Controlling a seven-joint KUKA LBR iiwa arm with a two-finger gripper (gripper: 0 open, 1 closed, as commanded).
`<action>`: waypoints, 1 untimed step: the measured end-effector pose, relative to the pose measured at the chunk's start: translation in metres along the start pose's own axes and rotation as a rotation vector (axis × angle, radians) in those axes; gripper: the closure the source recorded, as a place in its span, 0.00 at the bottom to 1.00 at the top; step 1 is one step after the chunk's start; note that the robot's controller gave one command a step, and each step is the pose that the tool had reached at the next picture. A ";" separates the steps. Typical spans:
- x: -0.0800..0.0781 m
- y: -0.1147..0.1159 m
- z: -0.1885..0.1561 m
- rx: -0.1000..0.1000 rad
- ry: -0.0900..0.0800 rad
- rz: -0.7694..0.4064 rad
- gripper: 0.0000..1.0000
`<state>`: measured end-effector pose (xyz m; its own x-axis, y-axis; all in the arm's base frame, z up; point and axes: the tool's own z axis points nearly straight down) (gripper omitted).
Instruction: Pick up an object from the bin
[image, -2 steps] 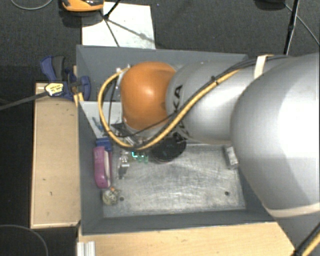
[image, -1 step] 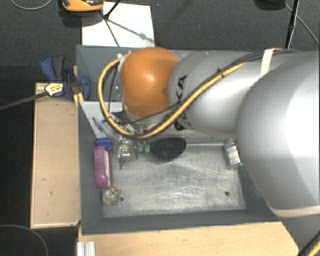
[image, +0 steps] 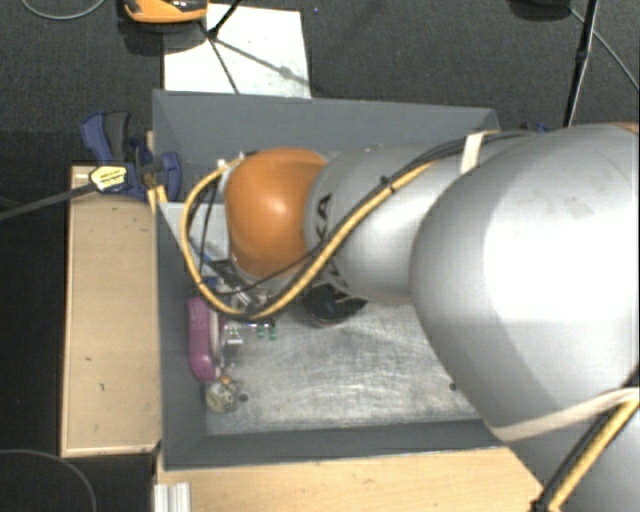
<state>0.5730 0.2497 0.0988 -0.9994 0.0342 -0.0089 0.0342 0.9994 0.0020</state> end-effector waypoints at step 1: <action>-0.021 -0.017 -0.095 -0.001 0.000 -0.308 0.00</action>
Offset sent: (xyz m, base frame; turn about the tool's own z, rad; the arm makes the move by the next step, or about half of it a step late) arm 0.0175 -0.0182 0.0924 -0.3091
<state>0.5925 0.2316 0.1939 -0.9628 -0.2700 -0.0089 -0.2700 0.9629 0.0006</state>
